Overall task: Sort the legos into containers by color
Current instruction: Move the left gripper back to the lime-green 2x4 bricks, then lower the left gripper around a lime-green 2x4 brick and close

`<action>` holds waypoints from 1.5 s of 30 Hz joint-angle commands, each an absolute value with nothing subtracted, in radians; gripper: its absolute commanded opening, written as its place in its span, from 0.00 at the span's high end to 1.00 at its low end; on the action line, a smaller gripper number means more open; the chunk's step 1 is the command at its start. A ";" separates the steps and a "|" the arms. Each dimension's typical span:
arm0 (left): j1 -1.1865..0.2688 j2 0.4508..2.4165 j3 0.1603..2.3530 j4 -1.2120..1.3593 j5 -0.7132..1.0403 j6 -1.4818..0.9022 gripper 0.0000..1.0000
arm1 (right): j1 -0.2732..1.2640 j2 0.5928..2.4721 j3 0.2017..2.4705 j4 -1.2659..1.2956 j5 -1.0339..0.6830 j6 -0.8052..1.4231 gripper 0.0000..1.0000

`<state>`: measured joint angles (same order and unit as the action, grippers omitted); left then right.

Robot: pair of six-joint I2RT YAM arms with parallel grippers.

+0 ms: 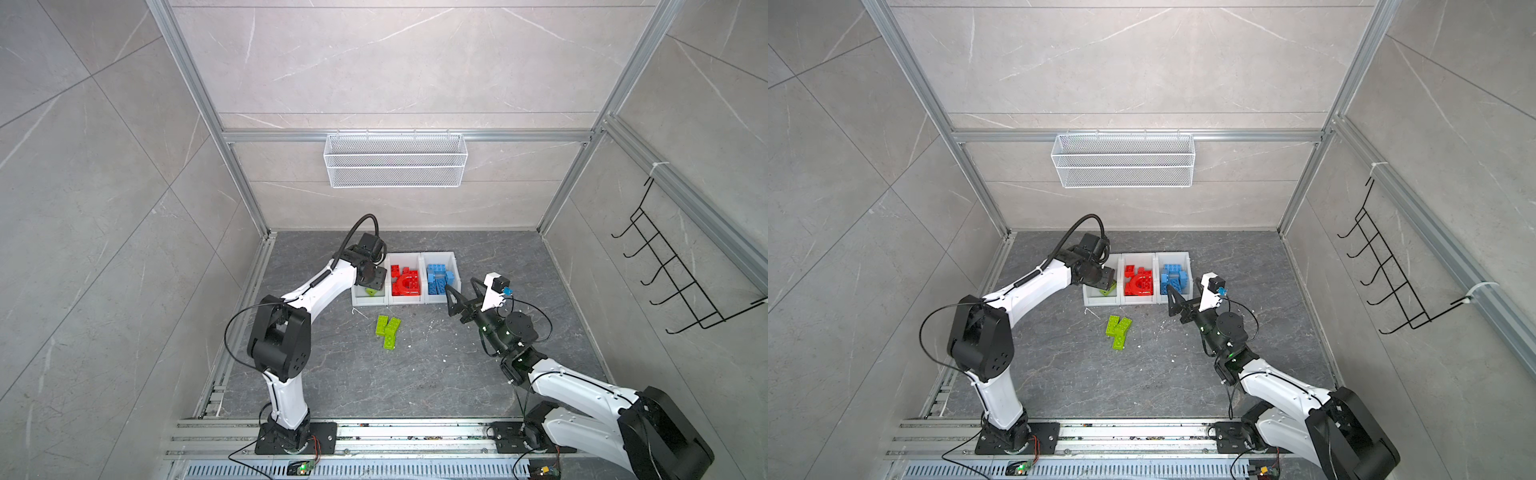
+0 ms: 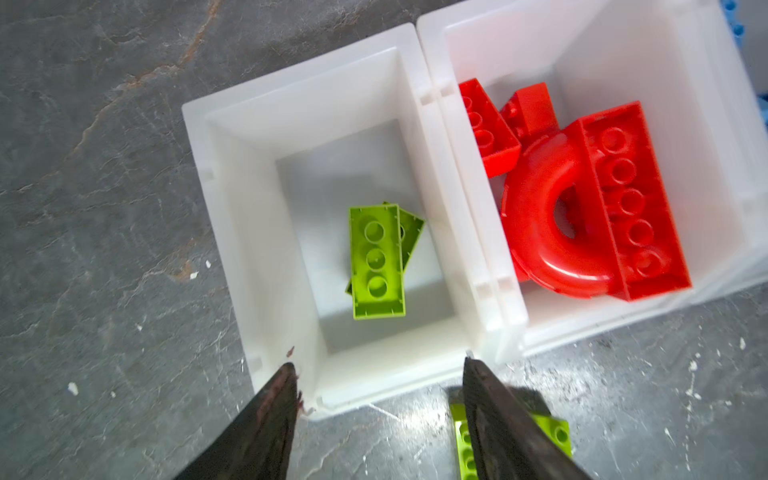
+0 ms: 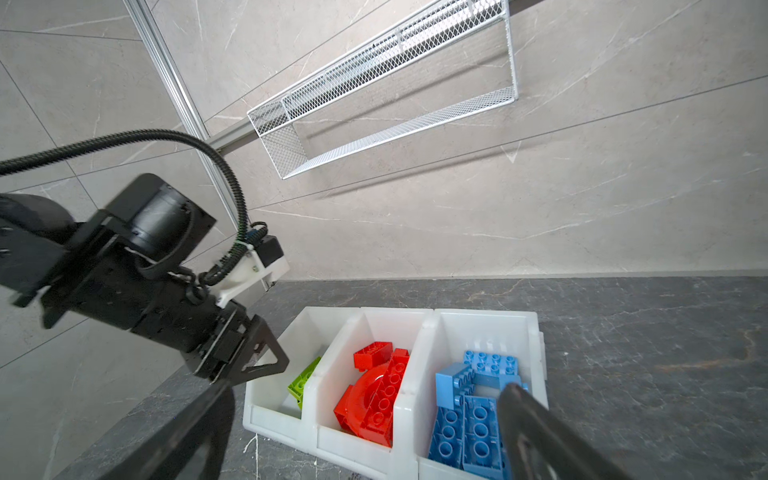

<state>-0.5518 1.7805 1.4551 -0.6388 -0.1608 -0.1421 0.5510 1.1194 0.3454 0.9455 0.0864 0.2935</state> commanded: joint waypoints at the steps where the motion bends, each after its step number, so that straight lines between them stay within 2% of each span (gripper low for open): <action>1: -0.667 1.710 1.391 -0.698 -0.194 -0.191 0.33 | 0.548 1.132 0.378 0.948 0.092 0.281 0.00; 7: -0.801 1.714 1.313 -0.718 -0.261 -0.303 0.33 | 0.548 1.149 0.382 0.954 0.089 0.286 0.00; 11: -0.829 1.749 1.285 -0.691 -0.244 -0.350 0.33 | 0.548 1.157 0.390 0.953 0.084 0.290 0.00; 24: -0.836 1.829 1.258 -0.658 -0.268 -0.390 0.34 | 0.548 1.146 0.387 0.941 0.095 0.286 0.00; 36: -0.841 1.857 1.289 -0.653 -0.247 -0.372 0.46 | 0.548 1.141 0.382 0.936 0.105 0.280 0.00; 45: -0.851 1.875 1.303 -0.666 -0.253 -0.377 0.50 | 0.548 1.132 0.377 0.934 0.111 0.276 0.00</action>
